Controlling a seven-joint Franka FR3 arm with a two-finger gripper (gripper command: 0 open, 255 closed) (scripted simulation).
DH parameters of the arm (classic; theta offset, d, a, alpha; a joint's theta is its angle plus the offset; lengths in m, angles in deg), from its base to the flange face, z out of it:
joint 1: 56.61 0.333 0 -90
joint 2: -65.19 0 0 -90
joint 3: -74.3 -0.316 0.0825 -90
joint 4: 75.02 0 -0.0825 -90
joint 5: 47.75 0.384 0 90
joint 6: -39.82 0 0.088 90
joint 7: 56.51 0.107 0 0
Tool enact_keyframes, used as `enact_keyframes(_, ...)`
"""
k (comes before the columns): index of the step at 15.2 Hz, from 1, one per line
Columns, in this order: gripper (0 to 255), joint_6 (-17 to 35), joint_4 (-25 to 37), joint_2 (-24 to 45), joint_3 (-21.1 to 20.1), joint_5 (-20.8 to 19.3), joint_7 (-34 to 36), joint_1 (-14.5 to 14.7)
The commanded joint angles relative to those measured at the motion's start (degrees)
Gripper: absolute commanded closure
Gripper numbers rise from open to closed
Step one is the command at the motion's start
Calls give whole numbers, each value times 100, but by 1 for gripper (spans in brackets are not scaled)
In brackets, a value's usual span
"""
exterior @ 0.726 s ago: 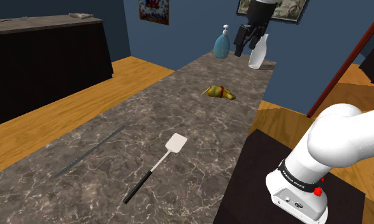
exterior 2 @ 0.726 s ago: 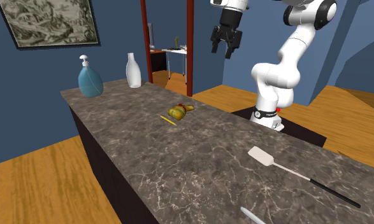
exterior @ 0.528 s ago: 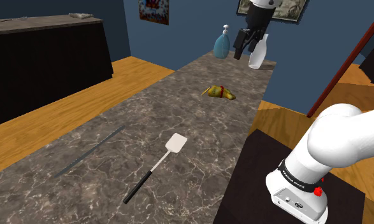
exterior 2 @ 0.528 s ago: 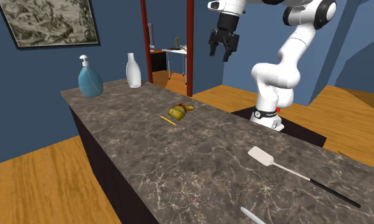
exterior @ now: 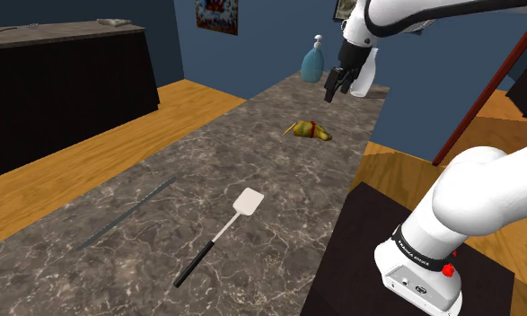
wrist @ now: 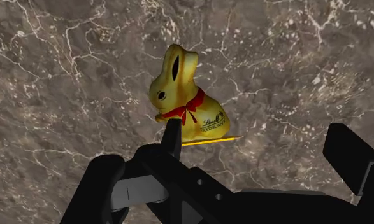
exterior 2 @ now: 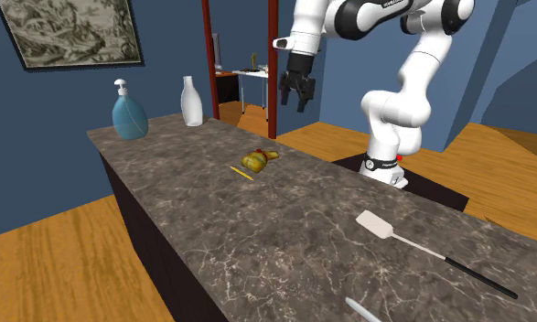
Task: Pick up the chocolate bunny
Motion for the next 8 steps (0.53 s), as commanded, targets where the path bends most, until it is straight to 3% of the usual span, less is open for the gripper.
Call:
enact_keyframes(1,0,335,-126,201,230,17,-242,-13)
enact_keyframes(8,0,1535,-213,1390,1071,358,-1231,93)
